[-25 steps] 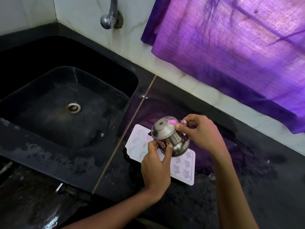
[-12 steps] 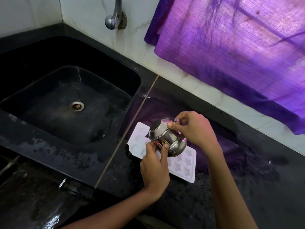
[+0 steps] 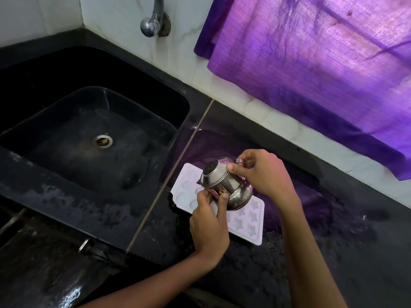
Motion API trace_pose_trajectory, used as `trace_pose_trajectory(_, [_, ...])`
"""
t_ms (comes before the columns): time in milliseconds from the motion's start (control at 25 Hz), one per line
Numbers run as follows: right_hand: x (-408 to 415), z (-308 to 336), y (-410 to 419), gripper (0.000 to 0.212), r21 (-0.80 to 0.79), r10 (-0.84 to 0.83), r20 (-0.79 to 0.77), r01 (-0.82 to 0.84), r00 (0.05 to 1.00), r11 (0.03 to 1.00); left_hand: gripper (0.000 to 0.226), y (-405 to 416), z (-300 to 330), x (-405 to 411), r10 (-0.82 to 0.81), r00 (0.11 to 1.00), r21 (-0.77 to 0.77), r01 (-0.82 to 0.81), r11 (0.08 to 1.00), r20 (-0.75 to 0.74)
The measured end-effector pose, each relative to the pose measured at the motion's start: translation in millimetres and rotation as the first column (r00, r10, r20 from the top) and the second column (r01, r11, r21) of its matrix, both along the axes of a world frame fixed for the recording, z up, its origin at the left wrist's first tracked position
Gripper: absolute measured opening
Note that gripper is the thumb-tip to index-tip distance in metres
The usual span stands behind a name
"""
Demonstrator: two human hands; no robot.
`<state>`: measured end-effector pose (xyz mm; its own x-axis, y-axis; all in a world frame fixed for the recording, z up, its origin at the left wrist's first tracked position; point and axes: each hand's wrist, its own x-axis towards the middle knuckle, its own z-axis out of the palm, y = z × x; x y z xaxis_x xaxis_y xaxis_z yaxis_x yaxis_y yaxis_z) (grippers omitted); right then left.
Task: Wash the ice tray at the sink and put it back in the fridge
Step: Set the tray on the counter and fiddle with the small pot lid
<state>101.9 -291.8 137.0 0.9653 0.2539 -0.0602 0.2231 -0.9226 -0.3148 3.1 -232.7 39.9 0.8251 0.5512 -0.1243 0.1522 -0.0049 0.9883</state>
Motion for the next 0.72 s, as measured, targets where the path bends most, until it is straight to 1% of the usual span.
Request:
trace_pose_trajectory(120, [-2,-1,-4,0.031,0.031,-0.005,-0.007,0.005,1.000,0.999,0.022,-1,-1,-1,0.000,1.000,0.014,0.000,1.000,0.010])
trace_pose_trajectory(200, [-4,-2,-8,0.029,0.079,-0.013,-0.018,0.014,1.000,0.997,0.028,-3,-1,-1,0.011,1.000,0.031,-0.012,0.999,0.016])
trace_pose_trajectory(360, [-10,-7,-19,0.030,0.186,-0.012,-0.034,0.018,0.999,0.982,0.031,-4,1,-4,0.029,0.999,0.063,-0.030,0.998,0.022])
trace_pose_trajectory(440, [-13,-7,-22,0.031,0.211,-0.008,-0.037,0.015,0.999,0.977,0.033,-5,1,-7,0.032,0.999,0.069,-0.033,0.997,0.023])
trace_pose_trajectory(600, [-21,-5,-17,0.029,0.127,0.025,0.001,-0.025,1.000,0.992,0.032,-7,-1,-14,0.043,0.999,0.072,-0.041,0.997,-0.014])
trace_pose_trajectory(720, [-26,-3,-9,0.028,0.094,0.041,0.015,-0.042,0.999,0.995,0.028,-6,-4,-17,0.067,0.997,0.059,-0.065,0.996,-0.030])
